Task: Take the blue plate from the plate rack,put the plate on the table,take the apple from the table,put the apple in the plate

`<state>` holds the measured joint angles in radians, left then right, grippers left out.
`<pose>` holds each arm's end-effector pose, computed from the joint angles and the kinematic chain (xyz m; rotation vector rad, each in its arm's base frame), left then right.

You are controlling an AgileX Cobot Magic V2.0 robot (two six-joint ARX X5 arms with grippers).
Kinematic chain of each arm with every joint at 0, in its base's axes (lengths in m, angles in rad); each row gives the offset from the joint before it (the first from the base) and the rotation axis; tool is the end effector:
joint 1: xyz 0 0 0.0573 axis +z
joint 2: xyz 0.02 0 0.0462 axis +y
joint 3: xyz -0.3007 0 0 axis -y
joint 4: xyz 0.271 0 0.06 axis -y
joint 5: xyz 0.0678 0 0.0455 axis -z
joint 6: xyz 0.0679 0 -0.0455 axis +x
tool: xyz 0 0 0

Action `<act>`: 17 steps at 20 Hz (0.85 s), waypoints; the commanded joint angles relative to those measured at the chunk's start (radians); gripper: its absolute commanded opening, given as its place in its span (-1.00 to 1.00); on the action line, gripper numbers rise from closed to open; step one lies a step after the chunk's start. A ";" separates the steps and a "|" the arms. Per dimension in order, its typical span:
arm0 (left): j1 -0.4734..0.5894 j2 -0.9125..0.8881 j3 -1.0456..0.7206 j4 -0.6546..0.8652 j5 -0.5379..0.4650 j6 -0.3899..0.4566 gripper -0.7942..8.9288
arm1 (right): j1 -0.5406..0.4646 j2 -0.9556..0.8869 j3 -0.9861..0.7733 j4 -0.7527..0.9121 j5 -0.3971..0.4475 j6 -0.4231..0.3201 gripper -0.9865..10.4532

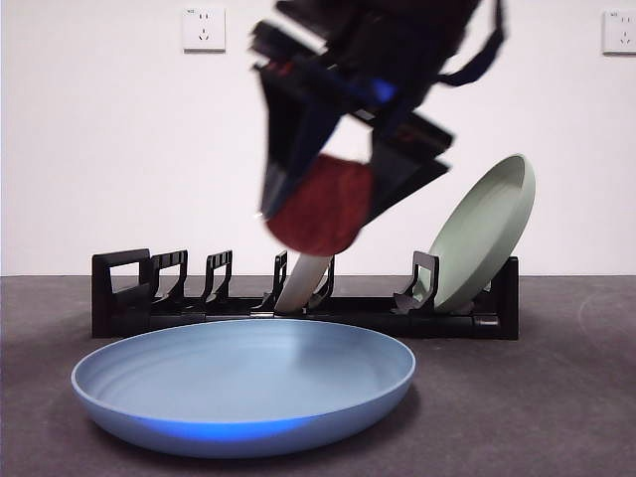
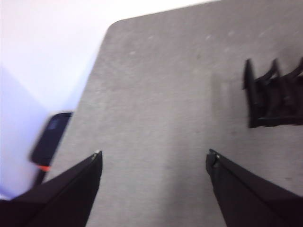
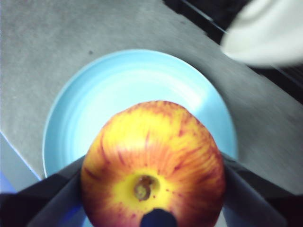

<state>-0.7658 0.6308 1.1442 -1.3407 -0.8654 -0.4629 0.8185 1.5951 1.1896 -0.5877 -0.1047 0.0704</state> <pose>0.0787 -0.0039 0.3839 0.1524 0.5229 0.2182 0.2503 0.2778 0.2390 -0.2982 0.9892 0.8079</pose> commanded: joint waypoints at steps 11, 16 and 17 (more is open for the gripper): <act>-0.001 -0.071 -0.008 -0.052 0.110 0.027 -0.07 | 0.061 0.266 0.063 0.027 0.005 -0.011 -0.41; -0.001 -0.071 -0.008 -0.052 0.111 0.045 -0.07 | 0.064 0.266 0.063 0.020 0.007 0.011 0.12; -0.001 -0.071 -0.008 -0.052 0.113 0.045 -0.07 | 0.066 0.266 0.063 0.020 0.007 0.011 0.13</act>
<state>-0.7658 0.5625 1.1439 -1.3407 -0.7544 -0.4294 0.8780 1.8580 1.2491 -0.5724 -0.0998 0.0689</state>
